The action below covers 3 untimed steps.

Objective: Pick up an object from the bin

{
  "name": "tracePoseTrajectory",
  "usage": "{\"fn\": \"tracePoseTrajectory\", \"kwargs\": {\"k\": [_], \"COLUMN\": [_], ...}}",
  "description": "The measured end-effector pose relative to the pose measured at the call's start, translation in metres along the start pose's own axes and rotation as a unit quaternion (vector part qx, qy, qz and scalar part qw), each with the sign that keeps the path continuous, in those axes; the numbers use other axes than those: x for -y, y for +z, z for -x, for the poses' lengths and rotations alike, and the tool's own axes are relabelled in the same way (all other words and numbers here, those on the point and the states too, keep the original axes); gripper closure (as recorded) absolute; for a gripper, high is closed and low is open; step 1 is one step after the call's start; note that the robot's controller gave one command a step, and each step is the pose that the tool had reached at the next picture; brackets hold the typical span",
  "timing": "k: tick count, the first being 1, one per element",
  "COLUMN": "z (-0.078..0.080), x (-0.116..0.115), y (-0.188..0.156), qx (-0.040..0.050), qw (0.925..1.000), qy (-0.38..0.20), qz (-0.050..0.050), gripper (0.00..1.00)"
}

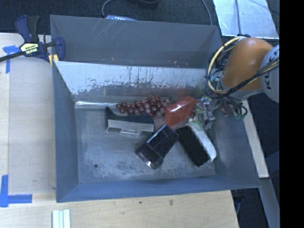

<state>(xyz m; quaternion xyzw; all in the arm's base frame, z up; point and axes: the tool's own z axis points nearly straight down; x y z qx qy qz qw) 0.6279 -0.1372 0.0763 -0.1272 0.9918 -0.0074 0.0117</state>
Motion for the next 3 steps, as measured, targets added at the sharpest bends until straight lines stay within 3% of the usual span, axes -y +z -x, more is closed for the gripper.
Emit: {"fn": "tracePoseTrajectory", "kwargs": {"k": [1, 2, 3], "z": [-0.005, -0.005, -0.005], "x": [0.009, 0.009, 0.008], "y": [-0.1, -0.1, -0.156], "qx": [0.002, 0.002, 0.001], "qw": [1.0, 1.0, 1.0], "qy": [0.006, 0.006, 0.004], "qz": [-0.001, -0.001, 0.0], "gripper": [1.0, 1.0, 1.0]}}
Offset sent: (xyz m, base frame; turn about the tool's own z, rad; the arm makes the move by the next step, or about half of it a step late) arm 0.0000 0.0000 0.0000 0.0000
